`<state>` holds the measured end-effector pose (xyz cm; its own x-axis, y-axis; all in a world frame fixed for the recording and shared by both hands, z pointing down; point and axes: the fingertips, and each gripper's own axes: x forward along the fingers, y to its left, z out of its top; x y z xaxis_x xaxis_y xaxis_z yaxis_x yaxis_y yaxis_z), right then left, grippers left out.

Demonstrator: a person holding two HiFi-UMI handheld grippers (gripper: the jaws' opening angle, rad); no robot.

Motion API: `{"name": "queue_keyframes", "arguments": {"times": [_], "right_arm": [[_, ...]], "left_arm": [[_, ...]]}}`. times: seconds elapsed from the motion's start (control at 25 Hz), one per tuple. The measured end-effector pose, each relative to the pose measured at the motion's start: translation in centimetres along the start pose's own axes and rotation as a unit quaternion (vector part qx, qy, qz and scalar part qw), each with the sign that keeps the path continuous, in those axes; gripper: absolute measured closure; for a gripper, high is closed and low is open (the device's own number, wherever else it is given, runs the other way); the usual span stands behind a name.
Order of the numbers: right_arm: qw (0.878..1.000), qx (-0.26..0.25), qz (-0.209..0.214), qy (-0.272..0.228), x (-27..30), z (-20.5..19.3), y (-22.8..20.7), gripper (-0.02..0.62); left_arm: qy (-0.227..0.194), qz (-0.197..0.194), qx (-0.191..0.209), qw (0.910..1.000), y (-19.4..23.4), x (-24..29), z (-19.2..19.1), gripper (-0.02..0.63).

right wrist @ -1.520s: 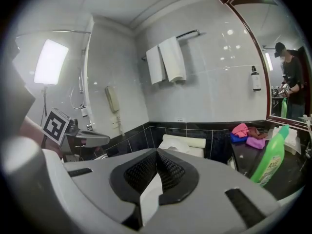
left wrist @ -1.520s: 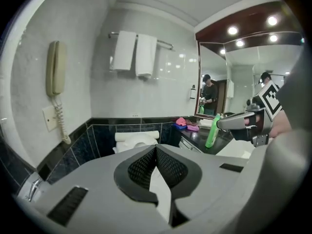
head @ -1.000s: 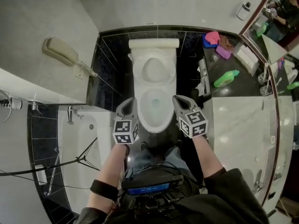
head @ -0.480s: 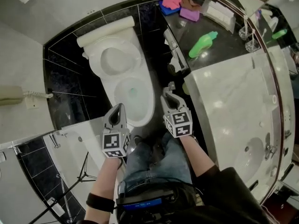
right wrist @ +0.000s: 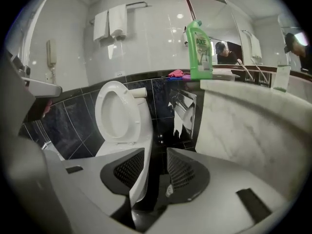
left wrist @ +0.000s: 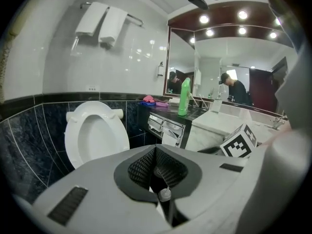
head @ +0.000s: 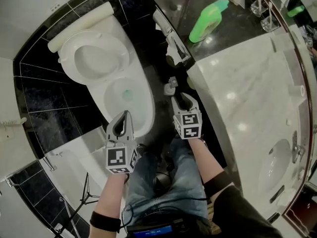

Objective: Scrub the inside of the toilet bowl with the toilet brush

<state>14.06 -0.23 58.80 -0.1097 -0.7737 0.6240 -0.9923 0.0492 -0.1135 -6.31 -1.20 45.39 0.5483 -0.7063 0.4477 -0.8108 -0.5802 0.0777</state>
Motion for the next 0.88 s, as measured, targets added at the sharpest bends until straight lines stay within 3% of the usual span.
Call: {"name": "queue_keyframes", "arguments": {"times": [0.12,0.36,0.48,0.88], "right_arm": [[1.0,0.005,-0.005,0.002,2.8,-2.5,-1.4,0.358],[1.0,-0.01,-0.015,-0.016,8.4,-6.6,-3.4,0.353],[0.999,-0.022,-0.011,-0.027,11.5,-8.6,-4.5,0.287],[0.998,-0.039,-0.012,-0.057,19.5,-15.4,-8.3,0.291]], "left_arm": [[-0.001,0.001,-0.008,1.0,-0.8,1.8,-1.6,0.603],[-0.018,0.001,0.017,0.9997,-0.8,5.5,-5.8,0.603],[-0.023,0.002,0.012,0.9997,-1.3,7.6,-7.2,0.603],[-0.031,-0.014,0.028,0.999,-2.4,14.5,-13.4,0.603]]}}
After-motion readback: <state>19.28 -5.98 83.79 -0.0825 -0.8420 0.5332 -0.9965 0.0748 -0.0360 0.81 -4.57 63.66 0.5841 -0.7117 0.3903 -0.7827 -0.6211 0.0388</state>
